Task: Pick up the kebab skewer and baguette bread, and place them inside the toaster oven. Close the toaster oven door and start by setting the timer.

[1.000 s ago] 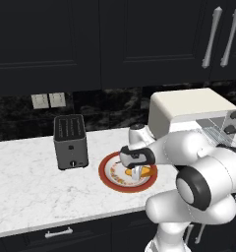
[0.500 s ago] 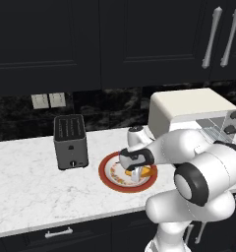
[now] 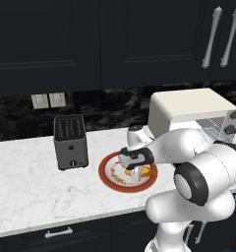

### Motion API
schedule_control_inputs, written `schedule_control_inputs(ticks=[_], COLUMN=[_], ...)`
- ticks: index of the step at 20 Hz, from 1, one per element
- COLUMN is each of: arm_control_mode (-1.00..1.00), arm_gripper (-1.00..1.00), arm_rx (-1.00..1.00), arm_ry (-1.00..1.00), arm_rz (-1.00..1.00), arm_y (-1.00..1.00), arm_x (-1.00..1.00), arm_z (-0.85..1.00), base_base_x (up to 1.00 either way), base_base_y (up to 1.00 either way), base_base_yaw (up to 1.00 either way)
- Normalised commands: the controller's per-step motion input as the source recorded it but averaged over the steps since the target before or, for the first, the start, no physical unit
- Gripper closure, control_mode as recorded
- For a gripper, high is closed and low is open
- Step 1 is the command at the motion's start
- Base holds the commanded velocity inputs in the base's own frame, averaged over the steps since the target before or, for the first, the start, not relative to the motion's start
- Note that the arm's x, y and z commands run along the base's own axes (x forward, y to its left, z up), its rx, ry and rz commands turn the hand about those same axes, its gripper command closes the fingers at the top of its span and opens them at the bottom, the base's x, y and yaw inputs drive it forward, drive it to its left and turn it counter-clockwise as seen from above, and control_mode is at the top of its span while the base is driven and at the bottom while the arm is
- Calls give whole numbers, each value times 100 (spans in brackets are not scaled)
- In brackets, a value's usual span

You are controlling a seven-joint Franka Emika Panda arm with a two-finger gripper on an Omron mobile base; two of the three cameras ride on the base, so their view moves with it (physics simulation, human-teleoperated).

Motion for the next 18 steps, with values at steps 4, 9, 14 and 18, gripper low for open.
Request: schedule_control_inputs(ticks=[4,9,14,18], arm_control_mode=[-100,-100,-100,-100], arm_gripper=[100,100,100,100], arm_rx=[0,0,0,0], arm_ry=[0,0,0,0], arm_rz=[0,0,0,0], arm_y=[-23,-15,-17,-20], arm_x=[0,0,-11,-15], arm_z=[48,81,78,58], base_base_x=[0,0,0,0], base_base_y=[0,0,0,0], base_base_yaw=[0,0,0,0])
